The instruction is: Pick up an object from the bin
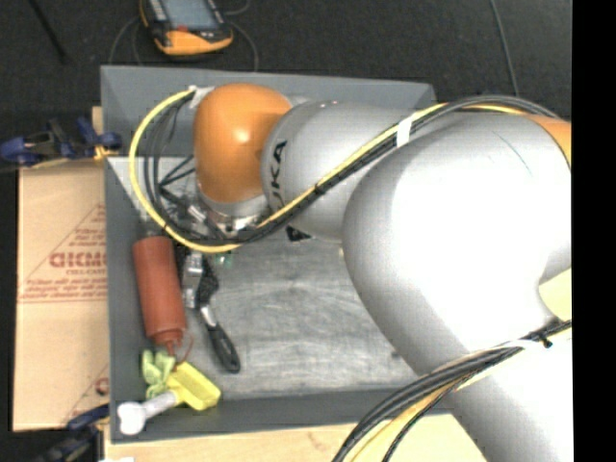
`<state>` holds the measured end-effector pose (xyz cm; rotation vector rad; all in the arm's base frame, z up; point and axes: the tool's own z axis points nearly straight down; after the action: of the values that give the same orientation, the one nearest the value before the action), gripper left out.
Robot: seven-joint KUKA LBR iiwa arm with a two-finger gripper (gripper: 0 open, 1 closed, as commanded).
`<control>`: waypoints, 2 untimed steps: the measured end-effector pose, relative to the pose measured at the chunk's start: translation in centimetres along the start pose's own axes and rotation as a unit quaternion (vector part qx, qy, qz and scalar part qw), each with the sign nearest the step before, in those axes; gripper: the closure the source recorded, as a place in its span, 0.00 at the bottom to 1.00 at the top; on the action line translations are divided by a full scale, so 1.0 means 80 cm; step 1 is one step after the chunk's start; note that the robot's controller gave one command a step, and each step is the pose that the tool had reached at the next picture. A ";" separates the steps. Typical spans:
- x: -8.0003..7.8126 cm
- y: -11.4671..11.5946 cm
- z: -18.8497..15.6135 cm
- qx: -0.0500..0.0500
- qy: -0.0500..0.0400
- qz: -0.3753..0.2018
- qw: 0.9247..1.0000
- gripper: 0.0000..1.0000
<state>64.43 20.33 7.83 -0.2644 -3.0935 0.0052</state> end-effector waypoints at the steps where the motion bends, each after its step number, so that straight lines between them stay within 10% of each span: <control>1: 0.012 -0.008 -0.050 -0.001 -0.013 -0.012 1.000 1.00; 2: 0.013 0.012 -0.147 -0.002 -0.017 -0.014 1.000 1.00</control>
Offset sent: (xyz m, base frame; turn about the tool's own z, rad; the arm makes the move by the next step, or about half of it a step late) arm -0.0009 0.0289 0.1714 -0.0249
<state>64.04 21.42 19.64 -0.2233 -3.1313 0.0044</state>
